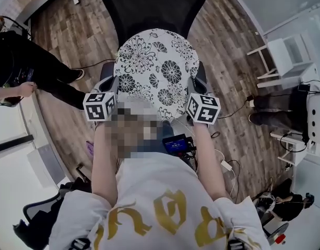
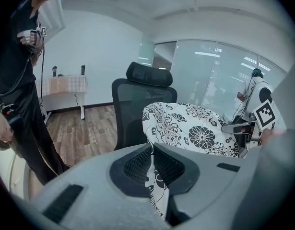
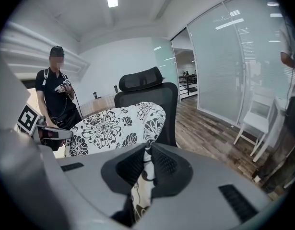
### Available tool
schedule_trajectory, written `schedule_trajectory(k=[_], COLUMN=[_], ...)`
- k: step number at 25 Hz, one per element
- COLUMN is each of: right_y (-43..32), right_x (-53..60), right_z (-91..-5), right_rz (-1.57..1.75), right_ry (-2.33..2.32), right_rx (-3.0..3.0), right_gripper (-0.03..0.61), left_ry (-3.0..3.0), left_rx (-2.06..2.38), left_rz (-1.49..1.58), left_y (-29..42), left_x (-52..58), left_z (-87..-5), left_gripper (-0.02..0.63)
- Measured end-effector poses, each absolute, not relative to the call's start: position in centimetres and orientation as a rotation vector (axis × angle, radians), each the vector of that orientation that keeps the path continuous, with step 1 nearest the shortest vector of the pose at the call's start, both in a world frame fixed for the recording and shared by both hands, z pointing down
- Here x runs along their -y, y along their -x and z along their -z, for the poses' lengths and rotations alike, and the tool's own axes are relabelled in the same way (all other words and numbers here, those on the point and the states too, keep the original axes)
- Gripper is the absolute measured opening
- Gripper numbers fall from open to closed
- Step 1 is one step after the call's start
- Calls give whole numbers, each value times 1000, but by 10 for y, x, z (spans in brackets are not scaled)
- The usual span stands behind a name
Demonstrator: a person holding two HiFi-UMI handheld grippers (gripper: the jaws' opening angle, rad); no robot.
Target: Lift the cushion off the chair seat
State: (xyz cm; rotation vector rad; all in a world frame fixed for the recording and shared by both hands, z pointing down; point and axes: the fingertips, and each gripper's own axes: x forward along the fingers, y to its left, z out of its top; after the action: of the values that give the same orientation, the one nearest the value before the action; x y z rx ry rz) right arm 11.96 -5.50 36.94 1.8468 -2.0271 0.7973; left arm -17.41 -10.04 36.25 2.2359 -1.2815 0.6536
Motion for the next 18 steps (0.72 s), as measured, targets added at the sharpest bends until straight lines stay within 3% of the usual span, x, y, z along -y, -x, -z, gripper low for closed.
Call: schedule_trajectory(k=[18], right_y=[-122], right_x=[52], right_z=[-368], right_rz=[-809], right_ry=[-1862], right_rx=[1995], right_gripper=[28], left_ry=[-2227], left_rx=[1270], left_rz=[-595], left_y=[175], left_x=[100], left_z=[-359], left_gripper=[17])
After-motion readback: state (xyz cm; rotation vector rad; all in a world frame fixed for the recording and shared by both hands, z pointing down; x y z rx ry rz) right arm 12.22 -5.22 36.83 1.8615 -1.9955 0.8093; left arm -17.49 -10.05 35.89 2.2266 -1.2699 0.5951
